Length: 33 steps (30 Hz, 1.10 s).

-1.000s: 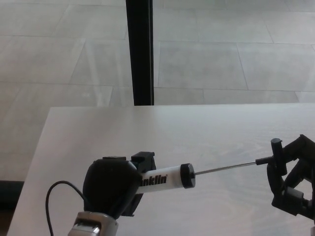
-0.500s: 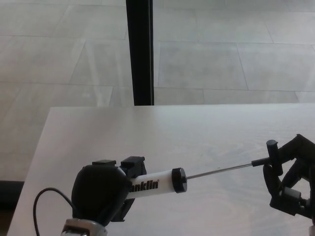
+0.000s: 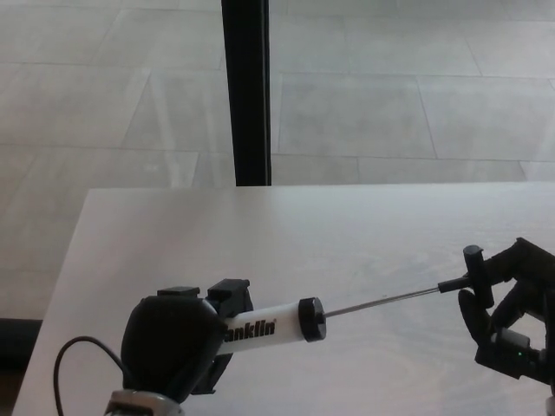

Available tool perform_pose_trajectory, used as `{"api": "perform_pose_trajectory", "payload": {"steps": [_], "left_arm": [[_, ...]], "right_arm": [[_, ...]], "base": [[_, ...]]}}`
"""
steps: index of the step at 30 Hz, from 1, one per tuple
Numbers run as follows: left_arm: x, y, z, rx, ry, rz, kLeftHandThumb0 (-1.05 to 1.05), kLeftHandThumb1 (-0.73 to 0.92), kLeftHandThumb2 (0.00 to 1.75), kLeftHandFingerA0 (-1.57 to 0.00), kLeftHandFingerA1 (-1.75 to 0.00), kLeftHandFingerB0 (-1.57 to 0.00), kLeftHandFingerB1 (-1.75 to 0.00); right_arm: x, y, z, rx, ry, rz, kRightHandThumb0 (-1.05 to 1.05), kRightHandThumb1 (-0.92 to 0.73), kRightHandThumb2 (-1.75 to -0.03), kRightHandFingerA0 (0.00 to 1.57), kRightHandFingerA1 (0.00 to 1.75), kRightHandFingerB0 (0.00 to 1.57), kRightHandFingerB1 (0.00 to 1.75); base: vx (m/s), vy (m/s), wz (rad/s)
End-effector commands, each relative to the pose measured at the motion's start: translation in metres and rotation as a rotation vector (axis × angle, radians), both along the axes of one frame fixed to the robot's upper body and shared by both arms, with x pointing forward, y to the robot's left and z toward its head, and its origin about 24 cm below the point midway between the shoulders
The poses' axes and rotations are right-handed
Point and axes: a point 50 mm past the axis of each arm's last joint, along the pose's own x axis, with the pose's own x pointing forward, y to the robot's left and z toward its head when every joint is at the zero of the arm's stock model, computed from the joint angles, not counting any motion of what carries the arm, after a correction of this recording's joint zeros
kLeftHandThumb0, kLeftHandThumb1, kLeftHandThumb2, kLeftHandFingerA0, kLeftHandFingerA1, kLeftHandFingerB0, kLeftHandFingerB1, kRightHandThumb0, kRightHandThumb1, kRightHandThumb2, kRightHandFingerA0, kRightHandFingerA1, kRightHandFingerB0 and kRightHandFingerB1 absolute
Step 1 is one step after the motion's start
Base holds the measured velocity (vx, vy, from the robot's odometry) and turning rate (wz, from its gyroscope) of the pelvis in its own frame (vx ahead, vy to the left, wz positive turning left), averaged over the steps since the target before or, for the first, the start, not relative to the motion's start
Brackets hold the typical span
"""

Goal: The robot uses its left hand to lift the air pump kept on the middle of the desk and use the right hand to pull out the handle

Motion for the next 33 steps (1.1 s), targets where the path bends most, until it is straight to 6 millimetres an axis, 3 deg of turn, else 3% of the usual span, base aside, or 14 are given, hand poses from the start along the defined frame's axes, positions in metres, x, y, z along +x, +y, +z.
{"api": "perform_pose_trajectory", "payload": {"steps": [1, 2, 3, 4, 6, 7, 8, 17, 20, 26, 27, 31, 32, 33], "left_arm": [[0.007, -0.001, 0.005, -0.038, -0.001, 0.017, -0.14, 0.52, 1.14, -0.84, -1.75, -0.72, -1.57], [0.008, -0.002, 0.005, -0.051, 0.009, 0.021, -0.14, 0.51, 1.17, -0.84, -1.75, -0.72, -1.59], [0.008, -0.005, 0.007, -0.052, 0.006, 0.016, -0.22, 0.52, 1.17, -1.13, -1.39, -0.97, -1.24], [0.009, -0.006, 0.007, -0.057, -0.001, 0.016, -0.15, 0.47, 1.25, -0.86, -1.75, -0.78, -1.53], [0.01, -0.008, 0.009, -0.048, -0.016, 0.019, -0.15, 0.47, 1.25, -0.86, -1.75, -0.78, -1.54], [0.011, -0.01, 0.009, -0.042, -0.021, 0.022, -0.23, 0.5, 1.18, -1.15, -1.4, -0.98, -1.26], [0.013, -0.012, 0.011, -0.067, -0.029, 0.035, -0.12, 0.48, 1.19, -0.88, -1.75, -0.73, -1.63], [0.028, -0.022, 0.01, -0.039, 0.245, 0.153, -0.12, 0.4, 1.24, -0.91, -1.75, -0.74, -1.52], [0.027, -0.017, 0.002, 0.049, 0.298, 0.181, -0.16, 0.46, 1.15, -0.89, -1.75, -0.75, -1.4], [0.023, 0.001, -0.019, 0.087, 0.391, 0.257, -0.18, 0.66, 0.87, -0.8, -1.75, -0.74, -1.28], [0.024, 0.009, -0.024, 0.111, 0.407, 0.291, -0.2, 0.71, 0.81, -0.77, -1.75, -0.74, -1.23], [0.025, 0.017, -0.026, 0.123, 0.412, 0.329, -0.2, 0.76, 0.74, -0.78, -1.75, -0.74, -1.18], [0.027, 0.028, -0.031, 0.13, 0.447, 0.393, -0.24, 0.77, 0.73, -0.75, -1.72, -0.72, -1.13], [0.028, 0.034, -0.034, 0.122, 0.492, 0.438, -0.29, 0.83, 0.7, -0.69, -1.37, -0.63, -0.85]], "right_arm": [[0.001, -0.004, -0.009, -0.105, 0.261, 0.192, -0.62, -0.61, -0.59, 0.21, 0.46, 0.04, 0.18], [0.001, -0.004, -0.012, -0.107, 0.296, 0.202, -0.71, -0.44, -0.83, 0.04, 0.49, 0.0, 0.15], [0.0, -0.005, -0.014, -0.13, 0.336, 0.204, -0.79, -0.48, -0.87, 0.0, 0.26, 0.0, 0.13], [-0.001, -0.006, -0.015, -0.151, 0.368, 0.208, -0.92, -0.55, -0.85, 0.0, 0.04, 0.0, 0.0], [-0.001, -0.007, -0.016, -0.206, 0.413, 0.217, -0.81, -0.54, -0.73, 0.0, 0.0, 0.0, 0.0], [-0.001, -0.008, -0.018, -0.241, 0.44, 0.219, -0.88, -0.47, -0.77, 0.0, 0.0, 0.0, 0.0], [-0.001, -0.009, -0.018, -0.258, 0.457, 0.218, -0.85, -0.53, -0.73, 0.0, 0.0, 0.0, 0.0], [-0.001, -0.011, -0.022, -0.258, 0.525, 0.185, -0.88, -0.62, -0.59, 0.0, 0.0, 0.0, 0.0], [0.0, -0.009, -0.021, -0.203, 0.492, 0.16, -0.97, -0.59, -0.92, 0.0, 0.15, 0.0, 0.0], [-0.001, -0.01, -0.021, -0.152, 0.467, 0.126, -0.81, -0.59, -0.86, 0.0, 0.0, 0.07, 0.21], [-0.001, -0.01, -0.021, -0.136, 0.467, 0.121, -0.99, -0.68, -0.95, 0.0, 0.03, 0.12, 0.2], [-0.001, -0.008, -0.021, -0.122, 0.463, 0.118, -0.78, -0.6, -0.84, 0.0, 0.0, 0.09, 0.28], [-0.001, -0.007, -0.019, -0.113, 0.434, 0.098, -0.74, -0.75, -0.63, 0.0, 0.18, 0.21, 0.28], [-0.001, -0.007, -0.019, -0.108, 0.414, 0.089, -0.72, -0.58, -0.96, 0.0, 0.24, 0.15, 0.43]], "base": [[0.0, 0.0, 0.0], [0.0, 0.0, 0.0], [0.0, 0.0, 0.0], [0.0, 0.0, 0.0], [0.0, 0.0, 0.0], [0.0, 0.0, 0.0], [0.0, 0.0, 0.0], [0.0, 0.0, 0.0], [0.0, 0.0, 0.0], [0.0, 0.0, 0.0], [0.0, 0.0, 0.0], [0.0, 0.0, 0.0], [0.0, 0.0, 0.0], [0.0, 0.0, 0.0]]}}
